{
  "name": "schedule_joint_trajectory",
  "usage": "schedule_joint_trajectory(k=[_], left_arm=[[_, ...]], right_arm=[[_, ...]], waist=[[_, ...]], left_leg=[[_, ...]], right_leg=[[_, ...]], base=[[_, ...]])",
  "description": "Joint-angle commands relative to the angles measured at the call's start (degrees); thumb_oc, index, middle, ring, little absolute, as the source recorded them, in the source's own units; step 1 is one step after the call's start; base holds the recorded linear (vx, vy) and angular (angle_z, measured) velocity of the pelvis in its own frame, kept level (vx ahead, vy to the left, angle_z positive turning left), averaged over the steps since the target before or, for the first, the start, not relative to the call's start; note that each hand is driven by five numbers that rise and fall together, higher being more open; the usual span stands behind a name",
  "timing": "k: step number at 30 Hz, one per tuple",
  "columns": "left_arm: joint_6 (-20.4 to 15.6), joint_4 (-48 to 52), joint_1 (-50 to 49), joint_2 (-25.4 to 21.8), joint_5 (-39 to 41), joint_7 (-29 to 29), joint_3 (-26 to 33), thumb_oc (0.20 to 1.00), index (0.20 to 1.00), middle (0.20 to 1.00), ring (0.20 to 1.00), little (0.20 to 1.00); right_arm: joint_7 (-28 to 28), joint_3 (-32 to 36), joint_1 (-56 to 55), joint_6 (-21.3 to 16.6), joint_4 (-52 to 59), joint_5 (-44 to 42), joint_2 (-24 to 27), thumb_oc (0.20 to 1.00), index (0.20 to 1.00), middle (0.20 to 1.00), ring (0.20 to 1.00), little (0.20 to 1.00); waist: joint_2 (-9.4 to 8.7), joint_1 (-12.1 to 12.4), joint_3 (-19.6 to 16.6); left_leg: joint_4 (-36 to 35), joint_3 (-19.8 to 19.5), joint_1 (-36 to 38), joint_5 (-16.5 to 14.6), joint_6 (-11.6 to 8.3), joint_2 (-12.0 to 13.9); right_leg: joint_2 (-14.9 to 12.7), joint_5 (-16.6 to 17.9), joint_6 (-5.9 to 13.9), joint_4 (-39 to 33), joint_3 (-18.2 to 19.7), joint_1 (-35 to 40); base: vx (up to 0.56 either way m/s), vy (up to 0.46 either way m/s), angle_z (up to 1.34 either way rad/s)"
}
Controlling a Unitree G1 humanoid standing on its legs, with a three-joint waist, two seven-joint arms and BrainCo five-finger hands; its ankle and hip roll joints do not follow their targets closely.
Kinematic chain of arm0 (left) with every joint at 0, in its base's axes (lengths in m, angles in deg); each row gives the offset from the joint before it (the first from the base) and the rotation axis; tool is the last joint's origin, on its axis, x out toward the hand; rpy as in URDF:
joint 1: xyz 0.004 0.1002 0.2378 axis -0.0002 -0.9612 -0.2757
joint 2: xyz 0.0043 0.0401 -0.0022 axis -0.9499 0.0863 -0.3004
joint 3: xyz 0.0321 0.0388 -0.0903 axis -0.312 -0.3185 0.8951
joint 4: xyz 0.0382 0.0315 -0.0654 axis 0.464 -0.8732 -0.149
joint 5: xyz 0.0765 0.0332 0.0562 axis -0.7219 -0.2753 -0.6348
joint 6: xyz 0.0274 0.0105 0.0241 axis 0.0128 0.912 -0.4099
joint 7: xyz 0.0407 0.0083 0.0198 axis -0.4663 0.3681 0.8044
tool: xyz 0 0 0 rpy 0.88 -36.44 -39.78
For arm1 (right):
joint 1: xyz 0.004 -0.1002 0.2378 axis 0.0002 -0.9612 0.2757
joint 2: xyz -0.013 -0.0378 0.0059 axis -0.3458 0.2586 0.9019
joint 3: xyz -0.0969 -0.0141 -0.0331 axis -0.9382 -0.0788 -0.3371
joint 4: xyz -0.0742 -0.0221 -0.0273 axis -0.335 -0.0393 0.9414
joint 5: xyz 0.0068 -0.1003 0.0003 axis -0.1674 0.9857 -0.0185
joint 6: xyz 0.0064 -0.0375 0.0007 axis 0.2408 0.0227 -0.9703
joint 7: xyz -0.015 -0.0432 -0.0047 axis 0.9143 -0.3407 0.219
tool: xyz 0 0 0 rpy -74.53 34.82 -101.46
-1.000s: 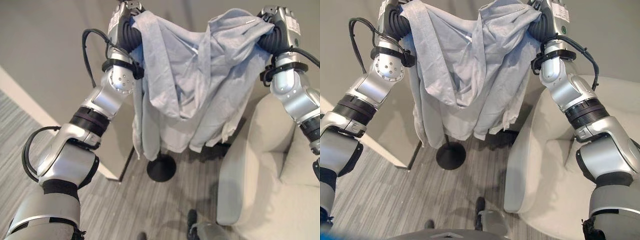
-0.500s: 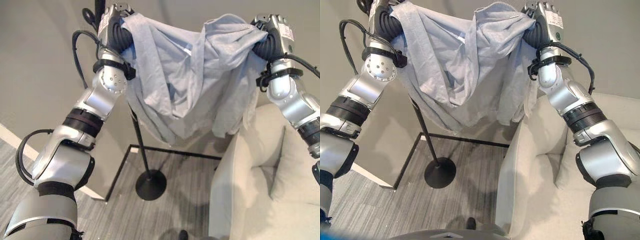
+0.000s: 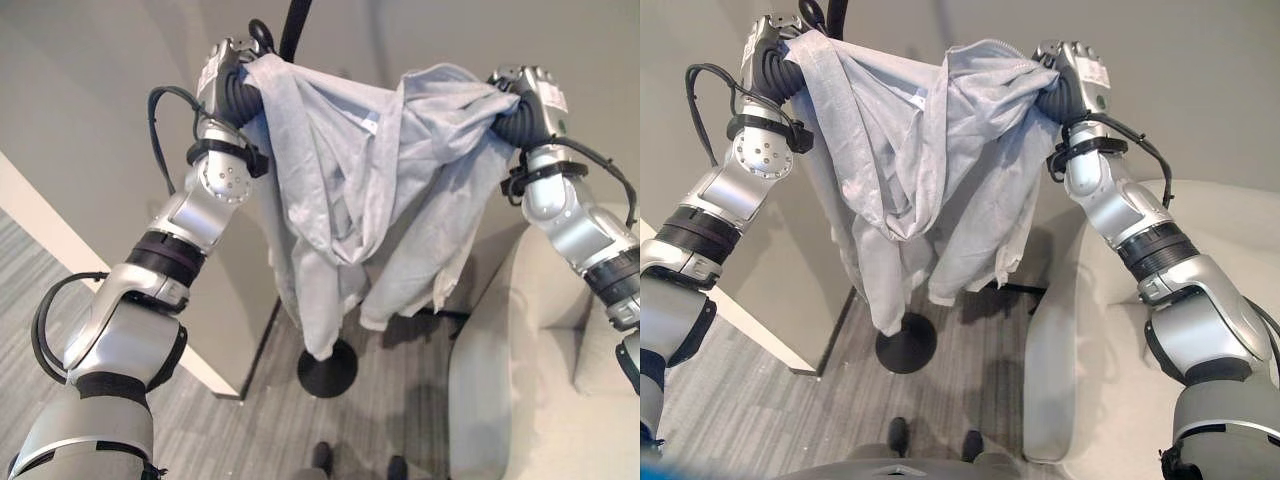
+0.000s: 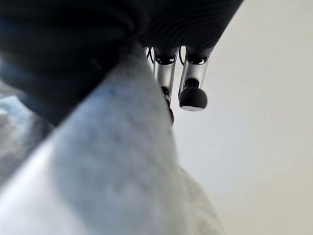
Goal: Hang the clothes on the sofa on the clothes rack.
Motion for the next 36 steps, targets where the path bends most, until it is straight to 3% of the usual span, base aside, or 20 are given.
schedule_joint_trajectory(k=[1,19,23,24,25,27,29,30,32,36], left_arm=[[-1.1,-0.5,0.6,-2.7,-0.8,1.6,3.6,0.200,0.200,0.200,0.200,0.200],[-0.9,0.8,0.3,-4.4,-1.7,1.9,4.0,0.200,0.200,0.200,0.200,0.200],[-0.7,0.1,0.6,-3.9,-1.2,1.8,3.5,0.200,0.200,0.200,0.200,0.200],[-0.6,0.0,0.9,-3.8,-1.1,1.9,3.3,0.200,0.200,0.200,0.200,0.200],[-0.6,-0.2,1.2,-3.5,-1.0,1.8,3.0,0.200,0.200,0.200,0.200,0.200],[-0.7,-0.5,1.1,-3.4,-0.9,1.6,2.9,0.200,0.200,0.200,0.200,0.200],[-0.9,-1.7,2.8,-3.5,-0.8,1.4,1.6,0.200,0.200,0.200,0.200,0.200],[-1.2,-2.8,2.5,-3.1,-1.9,1.8,0.5,0.200,0.200,0.200,0.200,0.200],[-1.8,-5.5,5.1,-1.4,-0.2,1.3,-0.9,0.200,0.200,0.200,0.200,0.200],[-1.9,-6.8,4.8,0.8,0.8,0.6,-2.0,0.200,0.200,0.200,0.200,0.200]], right_arm=[[-0.9,1.6,3.2,-0.1,-2.6,0.9,-0.2,0.200,0.200,0.200,0.200,0.200],[-0.1,2.4,2.6,1.4,-2.8,2.0,-2.9,0.200,0.200,0.200,0.200,0.200],[-0.3,2.9,2.8,1.6,-2.7,1.7,-3.0,0.200,0.200,0.200,0.200,0.200],[-0.3,2.8,3.6,1.7,-2.6,1.8,-2.8,0.200,0.200,0.200,0.200,0.200],[-0.8,2.7,4.5,1.5,-3.3,1.0,-2.8,0.200,0.200,0.200,0.200,0.200],[-0.8,2.5,4.8,1.4,-4.2,0.5,-2.5,0.200,0.200,0.200,0.200,0.200],[-1.0,0.8,8.5,1.6,-6.0,-0.4,-1.3,0.200,0.200,0.200,0.200,0.200],[-1.4,-1.2,9.8,2.2,-9.6,0.3,1.1,0.200,0.200,0.200,0.200,0.200],[-0.4,-4.0,14.3,1.8,-13.6,-1.9,-1.0,0.200,0.200,0.200,0.200,0.200],[1.6,-7.9,16.1,2.4,-18.0,-2.7,-0.9,0.200,0.200,0.200,0.200,0.200]], waist=[[-2.47,3.3,-3.6],[-3.07,4.8,-4.4],[-2.59,4.7,-3.3],[-2.37,4.5,-2.4],[-2.00,4.4,-1.3],[-1.76,4.5,-0.8],[-2.05,4.6,-0.1],[-3.10,3.3,0.8],[-5.09,3.9,-0.1],[-6.26,4.6,-2.0]], left_leg=[[-2.8,0.4,2.6,-1.3,-1.92,4.5],[-2.1,3.5,6.5,-5.9,1.53,1.2],[-1.4,3.2,7.2,-6.7,2.70,0.1],[-1.1,3.1,7.5,-6.8,3.22,-0.2],[-0.9,2.6,7.9,-6.8,3.54,-0.2],[-1.0,1.9,8.3,-7.0,3.34,0.3],[-1.8,0.8,8.8,-7.1,2.06,1.2],[-1.6,-0.7,9.2,-8.1,1.35,1.1],[-2.1,-1.7,8.9,-7.7,0.49,1.1],[-2.8,-4.6,8.4,-7.1,-1.21,3.7]], right_leg=[[0.3,-4.2,3.54,0.7,0.0,1.9],[-5.4,-2.6,7.23,3.3,0.8,1.8],[-6.7,-2.3,7.38,11.1,1.9,-1.1],[-7.0,-0.9,7.27,14.2,2.4,-2.4],[-7.1,0.3,6.57,18.8,2.5,-4.1],[-7.4,-0.1,5.84,21.1,2.7,-6.4],[-7.7,-0.1,6.16,11.7,0.5,-9.0],[-5.7,0.5,7.77,2.4,2.9,-7.2],[-5.0,2.5,8.19,0.6,4.2,-6.0],[-3.9,1.6,7.33,0.6,2.2,-4.3]], base=[[0.07,0.167,0.06],[0.03,0.113,-0.04],[-0.02,0.115,-0.01],[-0.08,0.131,0.06],[-0.07,0.089,0.01],[0.01,-0.026,0.17],[0.07,-0.202,0.28],[0.07,-0.210,0.15],[0.16,-0.271,0.51],[0.15,-0.246,0.85]])
